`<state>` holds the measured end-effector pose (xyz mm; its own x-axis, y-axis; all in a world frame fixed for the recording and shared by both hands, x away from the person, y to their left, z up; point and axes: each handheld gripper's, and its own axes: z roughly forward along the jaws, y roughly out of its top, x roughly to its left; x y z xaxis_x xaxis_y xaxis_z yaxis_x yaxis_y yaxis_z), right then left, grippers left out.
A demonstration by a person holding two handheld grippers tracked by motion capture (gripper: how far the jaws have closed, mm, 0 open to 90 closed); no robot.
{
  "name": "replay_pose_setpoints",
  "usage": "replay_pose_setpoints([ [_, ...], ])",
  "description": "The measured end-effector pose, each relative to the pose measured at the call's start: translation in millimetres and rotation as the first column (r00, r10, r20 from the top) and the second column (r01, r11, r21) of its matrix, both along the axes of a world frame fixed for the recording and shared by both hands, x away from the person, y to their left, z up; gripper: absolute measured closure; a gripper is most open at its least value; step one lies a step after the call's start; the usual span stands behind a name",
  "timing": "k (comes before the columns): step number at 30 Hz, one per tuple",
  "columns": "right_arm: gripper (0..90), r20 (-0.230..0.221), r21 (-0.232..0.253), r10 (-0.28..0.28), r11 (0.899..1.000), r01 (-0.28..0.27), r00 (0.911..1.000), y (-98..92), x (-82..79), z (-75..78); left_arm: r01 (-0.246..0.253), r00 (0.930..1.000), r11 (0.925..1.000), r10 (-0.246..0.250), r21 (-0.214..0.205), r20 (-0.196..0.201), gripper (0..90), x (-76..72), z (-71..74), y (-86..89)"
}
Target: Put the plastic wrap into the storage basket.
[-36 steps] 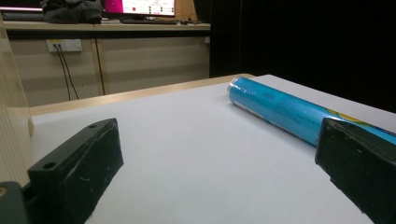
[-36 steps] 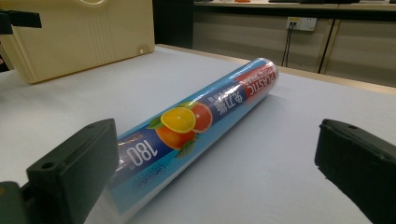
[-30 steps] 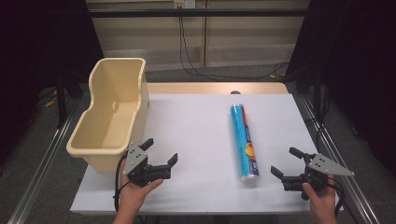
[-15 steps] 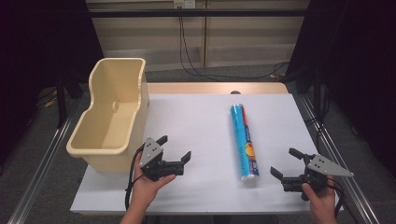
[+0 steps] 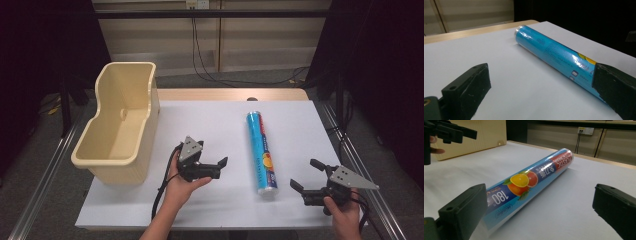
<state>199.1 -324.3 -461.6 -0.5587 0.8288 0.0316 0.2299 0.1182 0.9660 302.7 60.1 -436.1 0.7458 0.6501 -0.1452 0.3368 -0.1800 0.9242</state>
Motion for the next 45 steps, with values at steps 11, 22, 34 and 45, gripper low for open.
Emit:
replay_pose_setpoints([
  [11, 0.0, 0.004, 0.0, -0.004, 1.0, 0.004, 1.0, -1.3, 0.1, -0.1, 0.05, 0.9927, 0.9986, -0.048, 0.019, -0.111, 1.8, 24.2, 2.8, -41.3],
  [22, 0.0, 0.005, 0.003, -0.007, 1.0, 0.007, 1.0, -2.9, -0.5, 0.1, 0.094, 0.9746, 0.9921, -0.074, 0.083, -0.211, 1.7, 43.1, -5.3, -84.0],
  [34, 0.0, 0.008, -0.012, -0.001, 1.0, 0.001, 1.0, -3.4, -0.8, 0.5, 0.089, 0.9592, 0.9911, -0.058, 0.099, -0.277, 0.9, 53.7, -13.9, -111.7],
  [45, 0.0, 0.012, -0.028, -0.004, 1.0, 0.004, 0.9999, -4.3, -1.4, 1.3, 0.061, 0.9516, 0.99, -0.019, 0.127, -0.307, 0.0, 55.4, -18.1, -133.9],
])
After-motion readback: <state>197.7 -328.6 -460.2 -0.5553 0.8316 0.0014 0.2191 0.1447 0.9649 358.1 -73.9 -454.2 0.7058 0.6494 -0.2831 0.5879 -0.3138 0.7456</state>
